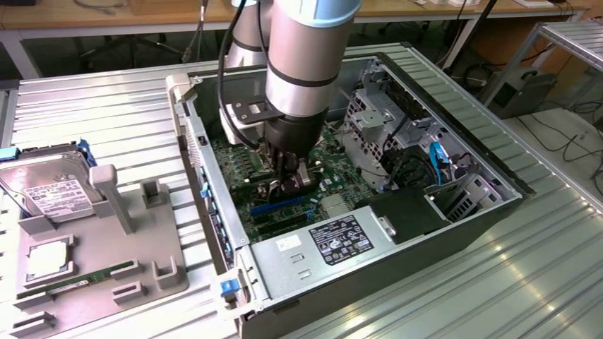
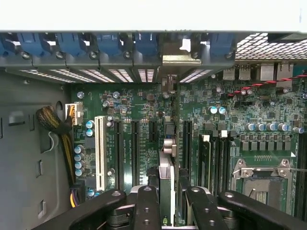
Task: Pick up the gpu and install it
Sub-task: 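Insert the gpu into the slot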
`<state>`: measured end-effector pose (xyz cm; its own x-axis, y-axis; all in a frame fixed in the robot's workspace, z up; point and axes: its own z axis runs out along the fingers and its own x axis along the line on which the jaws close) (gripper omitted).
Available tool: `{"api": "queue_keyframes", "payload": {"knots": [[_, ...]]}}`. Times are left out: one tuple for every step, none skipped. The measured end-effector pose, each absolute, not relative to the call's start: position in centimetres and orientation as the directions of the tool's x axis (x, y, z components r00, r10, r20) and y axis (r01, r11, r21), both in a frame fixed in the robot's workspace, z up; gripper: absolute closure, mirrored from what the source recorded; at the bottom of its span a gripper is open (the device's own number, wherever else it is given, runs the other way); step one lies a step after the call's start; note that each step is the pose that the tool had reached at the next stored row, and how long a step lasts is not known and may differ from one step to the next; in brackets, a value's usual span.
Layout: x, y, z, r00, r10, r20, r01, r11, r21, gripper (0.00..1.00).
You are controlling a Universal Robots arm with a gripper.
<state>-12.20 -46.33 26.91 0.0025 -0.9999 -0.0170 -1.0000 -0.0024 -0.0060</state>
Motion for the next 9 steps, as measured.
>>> {"api": "queue_keyframes", "payload": {"knots": [[-12.20,-46.33,26.78,0.002,-1.000,-0.017,-1.000,-0.002,-0.006,0.74],[-12.20,-46.33,26.69,0.002,-1.000,-0.017,-1.000,-0.002,-0.006,0.74],[-12.20,-46.33,26.63,0.002,-1.000,-0.017,-1.000,-0.002,-0.006,0.74],[-12.20,-46.33,26.59,0.002,-1.000,-0.017,-1.000,-0.002,-0.006,0.74],[-12.20,-46.33,26.56,0.002,-1.000,-0.017,-1.000,-0.002,-0.006,0.74],[-12.20,-46.33,26.53,0.002,-1.000,-0.017,-1.000,-0.002,-0.006,0.74],[-12.20,-46.33,26.51,0.002,-1.000,-0.017,-1.000,-0.002,-0.006,0.74],[-12.20,-46.33,26.50,0.002,-1.000,-0.017,-1.000,-0.002,-0.006,0.74],[-12.20,-46.33,26.47,0.003,-1.000,-0.017,-1.000,-0.003,-0.006,0.74]]}}
